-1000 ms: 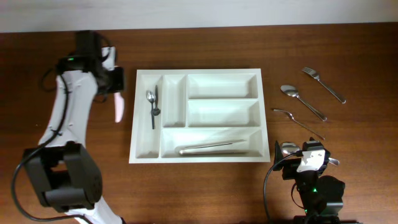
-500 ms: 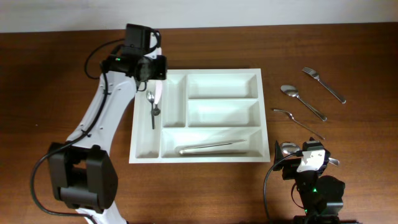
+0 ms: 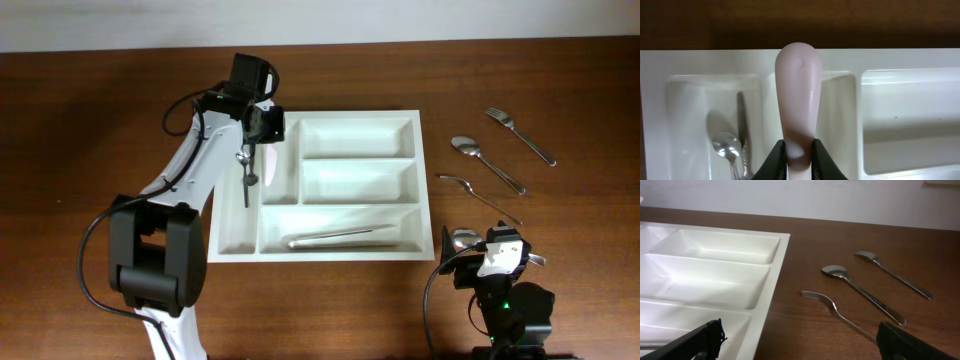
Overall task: Pack container
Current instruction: 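Lift the knife and carry it over the tray's second narrow compartment, then lower the knife into the compartment and open the left gripper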
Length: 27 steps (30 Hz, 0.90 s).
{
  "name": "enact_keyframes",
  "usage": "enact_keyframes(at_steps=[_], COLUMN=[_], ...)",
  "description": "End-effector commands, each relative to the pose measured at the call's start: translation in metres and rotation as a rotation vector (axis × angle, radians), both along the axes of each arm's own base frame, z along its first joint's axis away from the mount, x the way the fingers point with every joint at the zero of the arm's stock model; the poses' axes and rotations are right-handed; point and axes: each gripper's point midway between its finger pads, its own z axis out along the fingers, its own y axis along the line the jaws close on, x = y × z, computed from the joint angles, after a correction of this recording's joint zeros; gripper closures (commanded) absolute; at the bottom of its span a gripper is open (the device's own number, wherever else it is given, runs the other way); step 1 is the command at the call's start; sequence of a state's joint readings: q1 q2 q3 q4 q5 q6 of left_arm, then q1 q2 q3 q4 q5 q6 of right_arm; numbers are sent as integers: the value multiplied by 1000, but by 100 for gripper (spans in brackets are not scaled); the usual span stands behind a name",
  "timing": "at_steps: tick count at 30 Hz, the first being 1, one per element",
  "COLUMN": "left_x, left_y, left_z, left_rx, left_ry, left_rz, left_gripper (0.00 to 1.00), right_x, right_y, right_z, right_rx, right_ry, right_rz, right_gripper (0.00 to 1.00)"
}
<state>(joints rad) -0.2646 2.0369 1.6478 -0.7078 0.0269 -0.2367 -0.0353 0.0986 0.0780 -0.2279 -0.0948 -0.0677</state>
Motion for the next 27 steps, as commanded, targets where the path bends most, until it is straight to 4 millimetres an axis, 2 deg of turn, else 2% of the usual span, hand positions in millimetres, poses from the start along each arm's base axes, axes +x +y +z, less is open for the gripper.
enact_keyframes(at_steps=[1, 15, 21, 27], left_x=[2, -19, -29, -29], left_y=[-10, -32, -24, -19], left_z=[8, 0, -10, -11], left_rx=[-29, -14, 27, 52], left_ry=[-13, 46, 99, 100], left_rz=[7, -38, -26, -11], left_gripper=[98, 98, 98, 98], right_x=[0, 0, 0, 0], right_y=[4, 4, 4, 4], right_z=[-2, -2, -2, -2], right_rx=[0, -1, 0, -1], right_ry=[-3, -3, -3, -3], right_rz=[17, 17, 17, 17], right_gripper=[1, 1, 1, 1])
